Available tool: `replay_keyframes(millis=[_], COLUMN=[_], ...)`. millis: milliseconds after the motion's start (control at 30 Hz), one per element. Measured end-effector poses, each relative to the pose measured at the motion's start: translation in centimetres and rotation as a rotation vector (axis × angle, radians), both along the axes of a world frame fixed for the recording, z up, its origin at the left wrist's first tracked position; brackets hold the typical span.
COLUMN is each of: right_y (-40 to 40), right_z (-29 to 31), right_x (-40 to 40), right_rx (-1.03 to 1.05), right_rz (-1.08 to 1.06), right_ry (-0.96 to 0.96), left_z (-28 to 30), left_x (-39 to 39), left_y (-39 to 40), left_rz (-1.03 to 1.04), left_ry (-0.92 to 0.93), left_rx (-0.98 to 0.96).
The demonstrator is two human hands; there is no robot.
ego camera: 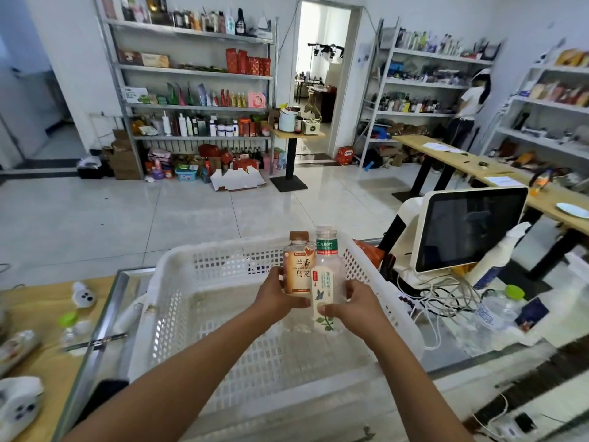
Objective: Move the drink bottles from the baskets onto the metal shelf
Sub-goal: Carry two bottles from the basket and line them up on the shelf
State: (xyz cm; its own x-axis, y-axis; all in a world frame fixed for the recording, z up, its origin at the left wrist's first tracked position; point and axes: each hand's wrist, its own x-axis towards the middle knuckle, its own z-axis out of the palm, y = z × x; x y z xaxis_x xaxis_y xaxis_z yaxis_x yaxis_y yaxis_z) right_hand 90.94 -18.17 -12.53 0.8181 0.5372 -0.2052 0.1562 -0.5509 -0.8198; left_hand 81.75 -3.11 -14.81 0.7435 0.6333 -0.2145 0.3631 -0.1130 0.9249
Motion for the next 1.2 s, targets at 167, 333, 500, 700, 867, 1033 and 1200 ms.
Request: replay_keyframes(millis=[167,333,500,700,867,1033,1200], right_y=[-0.4,-1.4,-2.5,-5.6,-10.2,-15.9,-22.3], right_z=[1.0,4.1,7.0,8.3,8.2,8.3,8.7], right_x=[-0.9,-4.7,-10.5,-17.7,-24.2,-29.8,-36.9], right_rx=[0.064,0.261,0.454,0.549,0.550,0.470,0.387], right_rz=[-0.021,-0.155,-0.377,-0.637,-0.850,-1.027,-1.214], right_ry=[-0.029,-0.134,-0.181,-0.242,-0.287,-0.353,-0.457], left_z=[2.7,6.9,9.5,11.3,11.1,10.1,9.1], left_x=[-0.3,-1.9,-4.9,-8.8,-12.1,-15.8,-20.6], left_y=[2.1,2.9,1.7,-1.9,-7.1,-13.5,-21.2], left_rz=[-0.032,-0.132,-0.241,-0.367,-0.554,-0.789,-0.980], left_ry=[-0.050,-0.138,-0.268,-0.420,-0.486,-0.530,-0.511], left_rx=[0.120,0.148,0.090,-0.083,-0.293,-0.293,-0.327])
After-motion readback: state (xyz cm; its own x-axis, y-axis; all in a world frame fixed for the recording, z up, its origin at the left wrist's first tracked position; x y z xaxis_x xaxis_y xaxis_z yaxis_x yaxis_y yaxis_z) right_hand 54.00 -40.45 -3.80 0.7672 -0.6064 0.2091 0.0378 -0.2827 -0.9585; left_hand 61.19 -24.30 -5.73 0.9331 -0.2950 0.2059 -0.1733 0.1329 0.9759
